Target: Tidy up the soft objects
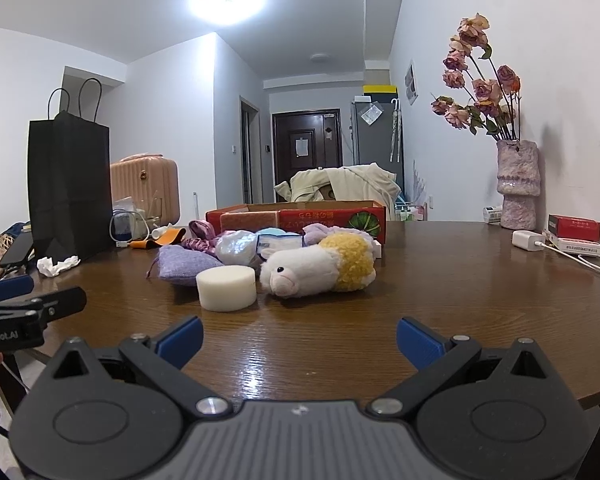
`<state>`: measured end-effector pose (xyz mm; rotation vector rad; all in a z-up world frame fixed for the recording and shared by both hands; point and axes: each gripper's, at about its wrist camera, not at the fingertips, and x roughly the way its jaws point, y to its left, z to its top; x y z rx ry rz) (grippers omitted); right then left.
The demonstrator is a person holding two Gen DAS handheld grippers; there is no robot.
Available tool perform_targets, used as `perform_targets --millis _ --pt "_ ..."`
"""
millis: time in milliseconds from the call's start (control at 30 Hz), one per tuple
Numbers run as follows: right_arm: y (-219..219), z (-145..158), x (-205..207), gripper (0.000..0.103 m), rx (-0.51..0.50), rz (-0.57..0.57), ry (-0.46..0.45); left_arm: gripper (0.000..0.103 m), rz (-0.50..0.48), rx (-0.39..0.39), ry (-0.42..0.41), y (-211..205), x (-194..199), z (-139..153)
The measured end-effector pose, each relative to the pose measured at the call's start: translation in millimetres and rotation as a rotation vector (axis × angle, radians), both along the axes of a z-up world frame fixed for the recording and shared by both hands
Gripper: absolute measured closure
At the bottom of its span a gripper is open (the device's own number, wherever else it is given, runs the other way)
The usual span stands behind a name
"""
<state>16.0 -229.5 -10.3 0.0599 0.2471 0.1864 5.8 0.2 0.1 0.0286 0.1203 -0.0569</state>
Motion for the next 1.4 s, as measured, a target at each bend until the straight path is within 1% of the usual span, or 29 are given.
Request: perform_targets --millis 667,800,867,933,1000,1033,1067,1133,1167,1200,1233,1267,1300,1333,1367,1400 --pt "-1.5 1.1 0.4 0.000 0.004 -0.015 -0.010 0.000 0.003 -0.002 0.002 0.6 1.8 0.8" --pt "-12.3 9.6 9.6 0.000 0.041 -0.038 -0.022 0.000 -0.008 -0.015 -0.002 3.7 12.2 13.5" --pt "-20.7 16.5 17.3 0.000 0.053 -0.056 -0.037 0.000 -0.002 -0.011 -0.006 1.3 22.7 24.3" --pt "-30.4 26.6 28.1 0.000 0.056 -0.072 -0.059 0.000 0.000 -0.028 0.006 -3.7 37.5 35.8" --pt "-42.8 38.5 45.5 0.000 0.086 -0.062 -0.066 0.000 -0.047 -0.069 0.038 -7.4 53.1 46.2" --pt "-49.2 43.3 56.7 0.000 0.106 -0.045 -0.052 0.000 -0.081 -0.095 0.064 -10.5 61.6 51.9" --pt "-55.0 47.7 70.2 0.000 0.126 -0.025 -0.025 0.000 -0.105 -0.119 0.086 -15.3 69.8 57.6" --pt "-63.7 52.3 97.5 0.000 0.157 -0.011 0.038 0.000 -0.153 -0.142 0.121 -28.0 85.6 65.9" --pt "-66.3 53.5 115.8 0.000 0.157 -0.011 0.097 0.000 -0.179 -0.152 0.131 -34.9 93.2 68.4" --pt "-67.2 53.6 131.2 0.000 0.149 0.001 0.144 0.002 -0.196 -0.162 0.142 -41.3 100.3 70.0" --pt "-67.3 52.9 145.1 0.000 0.137 0.011 0.173 0.009 -0.210 -0.168 0.167 -49.8 109.6 71.3" --pt "-66.8 52.4 156.9 0.000 0.135 0.016 0.180 0.014 -0.223 -0.175 0.206 -58.1 120.8 72.8" --pt "-66.7 51.6 169.4 0.000 0.136 0.037 0.185 0.028 -0.236 -0.188 0.254 -63.8 132.2 74.9" --pt "-66.1 50.2 179.7 0.003 0.142 0.057 0.199 0.035 -0.261 -0.205 0.316 -69.0 145.3 77.3" --pt "-66.2 48.3 188.6 0.010 0.153 0.070 0.218 0.035 -0.298 -0.223 0.374 -73.7 158.8 78.5" --pt "-66.3 46.1 199.4 0.015 0.166 0.079 0.245 0.037 -0.312 -0.246 0.408 -76.5 168.0 77.8"
